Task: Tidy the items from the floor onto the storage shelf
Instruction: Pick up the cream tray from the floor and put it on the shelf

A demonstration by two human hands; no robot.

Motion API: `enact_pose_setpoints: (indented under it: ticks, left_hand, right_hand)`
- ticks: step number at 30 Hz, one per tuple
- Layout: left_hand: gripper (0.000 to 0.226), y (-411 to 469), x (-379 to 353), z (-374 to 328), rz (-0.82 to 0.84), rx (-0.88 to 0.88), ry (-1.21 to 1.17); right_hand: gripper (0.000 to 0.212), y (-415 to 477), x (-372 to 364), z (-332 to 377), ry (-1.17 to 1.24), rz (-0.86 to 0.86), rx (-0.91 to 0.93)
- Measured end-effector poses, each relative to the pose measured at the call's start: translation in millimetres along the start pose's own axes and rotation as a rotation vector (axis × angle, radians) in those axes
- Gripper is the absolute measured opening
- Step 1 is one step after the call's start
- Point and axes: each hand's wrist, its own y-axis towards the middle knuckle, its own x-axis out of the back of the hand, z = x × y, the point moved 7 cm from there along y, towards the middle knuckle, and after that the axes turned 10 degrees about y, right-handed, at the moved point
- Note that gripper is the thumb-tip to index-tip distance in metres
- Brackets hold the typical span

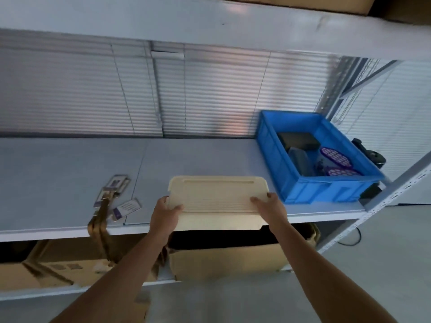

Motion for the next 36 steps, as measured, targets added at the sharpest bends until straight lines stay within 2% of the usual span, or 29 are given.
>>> enact_pose_setpoints:
  ticks: [6,12,17,20,23,29,32,36]
  left_hand:
    - [0.053,50,-36,-16,0.019,0.012,-0.025]
    - [0.061,73,-70,-51,0.081,-0.087,-0.064]
    - [0.059,73,-82,-39,-0.094,-0.019,-0.094]
    - [0.045,77,-97,-34,-0.125,-0.015,-0.126]
    - [0.037,97,-104,-42,-0.158,0.004,-0.124]
    - [0.043,173,-114,-81,-0.137,-0.02,-0.081]
    - [0.044,211,-123,-99,-0.125,-0.046,-0.061]
    - [0.048,249,-131,-118,-0.137,-0.084,-0.048]
  right_hand:
    - [0.062,61,-10,-2,0.069,0.016,-0.038]
    - [0.067,113,3,-1,0.157,-0.025,-0.024]
    - [0.076,138,3,-23,0.282,-0.01,-0.097]
    - [0.07,146,-18,-38,0.412,0.059,-0.2]
    - [0.071,163,-28,-30,0.391,0.041,-0.181]
    - [0.067,220,-43,11,0.427,0.005,-0.108]
    - [0.082,252,-52,29,0.42,-0.038,-0.081]
    - [0.076,291,-65,45,0.436,-0.038,-0.048]
